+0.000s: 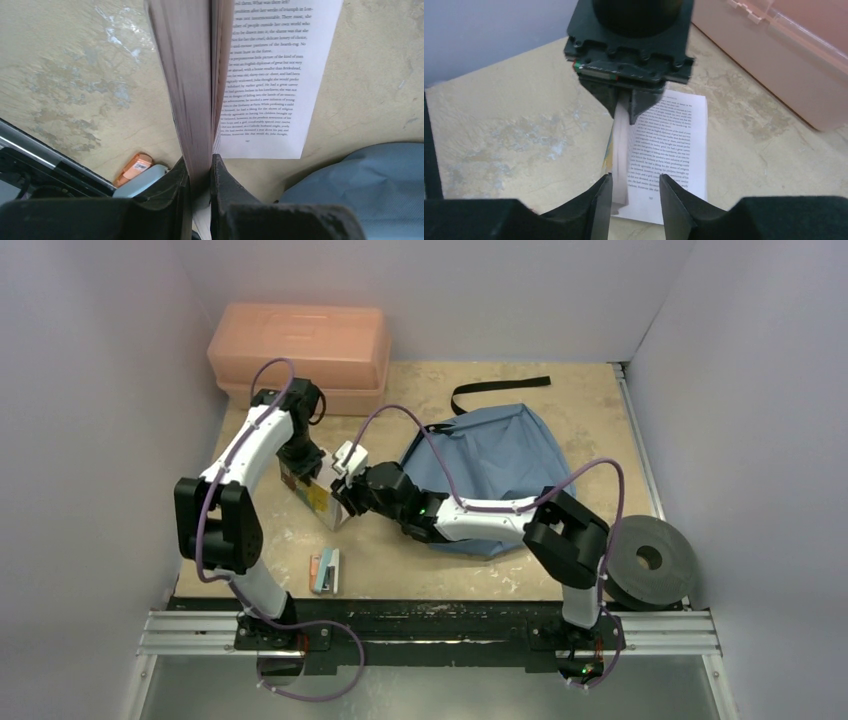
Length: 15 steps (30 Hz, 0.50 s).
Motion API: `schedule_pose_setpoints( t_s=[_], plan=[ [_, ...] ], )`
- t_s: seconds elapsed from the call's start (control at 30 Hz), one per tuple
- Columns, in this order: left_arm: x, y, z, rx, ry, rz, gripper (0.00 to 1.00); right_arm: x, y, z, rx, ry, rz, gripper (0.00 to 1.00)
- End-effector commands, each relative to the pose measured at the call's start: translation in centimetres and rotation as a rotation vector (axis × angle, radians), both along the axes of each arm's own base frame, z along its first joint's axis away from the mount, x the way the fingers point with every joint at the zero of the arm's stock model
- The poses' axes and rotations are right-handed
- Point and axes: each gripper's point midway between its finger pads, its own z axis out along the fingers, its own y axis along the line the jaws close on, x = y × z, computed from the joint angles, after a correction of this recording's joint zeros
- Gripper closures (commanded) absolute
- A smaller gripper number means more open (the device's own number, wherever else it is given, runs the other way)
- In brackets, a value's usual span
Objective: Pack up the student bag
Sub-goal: Pick up the book from the center of the board.
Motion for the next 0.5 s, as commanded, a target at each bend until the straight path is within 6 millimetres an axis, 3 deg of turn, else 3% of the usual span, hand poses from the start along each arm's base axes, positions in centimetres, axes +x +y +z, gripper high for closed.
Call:
schedule_pose_setpoints(
  t_s=[0.0, 0.23, 0.47],
  plan=[
    [-0.3, 2.0, 3.2, 0.062, -0.145, -0.082, 1.0, 0.3, -1.3, 7.9, 0.154, 0.071, -0.056, 0.51],
    [-1.0, 2.3, 6.6, -0.085, -0.382, -0.089, 1.0, 0.6, -6.1, 10.0, 0.307, 0.366, -0.085, 0.03],
    [-2.0, 1.3, 11.6, -0.238, -0.633, -0.093, 1.0, -0.5, -6.2, 10.3, 0.459, 0.582, 0.061, 0.01]
  ],
)
